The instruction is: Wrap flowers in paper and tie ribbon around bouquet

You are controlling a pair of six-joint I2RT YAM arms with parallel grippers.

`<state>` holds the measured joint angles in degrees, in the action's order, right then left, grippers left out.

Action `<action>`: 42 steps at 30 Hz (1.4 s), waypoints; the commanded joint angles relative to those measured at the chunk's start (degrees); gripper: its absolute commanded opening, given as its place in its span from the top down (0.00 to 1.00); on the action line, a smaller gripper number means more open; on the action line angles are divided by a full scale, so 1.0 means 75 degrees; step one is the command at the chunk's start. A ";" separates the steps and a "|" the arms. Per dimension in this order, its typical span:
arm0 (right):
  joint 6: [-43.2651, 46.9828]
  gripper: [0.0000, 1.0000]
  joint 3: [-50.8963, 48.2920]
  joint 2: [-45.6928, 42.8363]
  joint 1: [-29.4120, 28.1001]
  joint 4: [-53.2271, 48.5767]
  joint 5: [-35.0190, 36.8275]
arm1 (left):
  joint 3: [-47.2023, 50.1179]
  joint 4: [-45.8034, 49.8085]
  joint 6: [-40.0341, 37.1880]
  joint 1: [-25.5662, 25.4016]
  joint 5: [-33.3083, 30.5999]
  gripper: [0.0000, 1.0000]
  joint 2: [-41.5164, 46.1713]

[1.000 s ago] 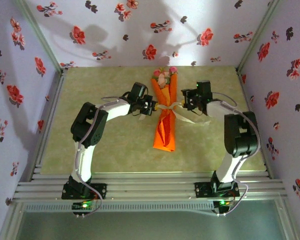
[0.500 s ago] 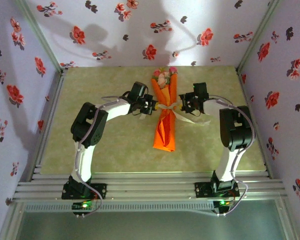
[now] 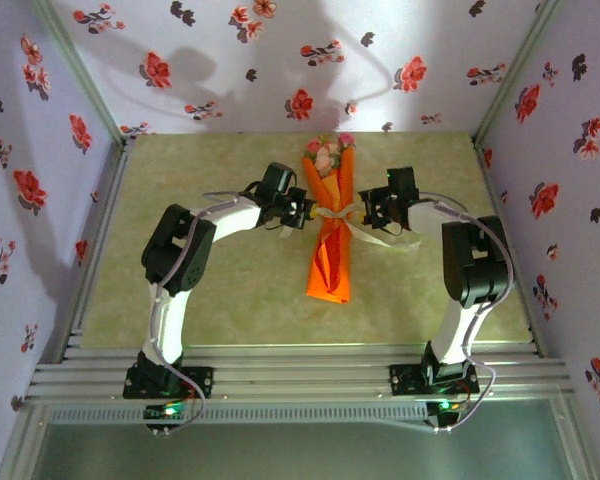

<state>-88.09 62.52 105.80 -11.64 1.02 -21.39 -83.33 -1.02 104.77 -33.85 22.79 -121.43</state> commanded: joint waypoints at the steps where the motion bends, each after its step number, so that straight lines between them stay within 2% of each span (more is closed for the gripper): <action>1: -0.0054 0.60 0.0277 0.0288 -0.0027 0.0017 0.0077 | -0.0186 0.0212 -0.0143 -0.0046 0.0155 1.00 -0.0111; 9: -0.0059 0.68 0.0658 0.0465 -0.0024 0.0017 0.0110 | -0.0198 0.0264 -0.0176 -0.0052 0.0172 1.00 -0.0099; 25: -0.0052 0.66 0.0928 0.0812 -0.0241 -0.0019 0.0052 | -0.0327 0.0311 -0.0200 -0.0046 0.0196 1.00 -0.0181; 26: -0.0042 0.68 0.0953 0.0846 -0.0241 -0.0023 0.0057 | -0.0327 0.0311 -0.0207 -0.0046 0.0208 1.00 -0.0181; 29: -0.0023 1.00 0.0927 0.0762 -0.0218 -0.0126 0.0193 | -0.0315 0.0372 -0.0267 -0.0046 0.0207 1.00 -0.0156; 35: 0.0295 1.00 0.0628 0.0109 0.0058 -0.0630 0.0773 | 0.0121 0.0481 -0.0366 0.0064 0.0155 1.00 0.0121; 42: 0.0194 1.00 0.0179 -0.0029 0.0458 -0.0330 0.0801 | 0.0871 0.0208 -0.0305 0.0229 0.0082 1.00 0.0422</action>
<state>-87.02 65.21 107.09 -10.04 -1.83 -18.68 -78.83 -0.54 103.50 -33.56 23.59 -121.32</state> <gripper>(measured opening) 0.063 0.040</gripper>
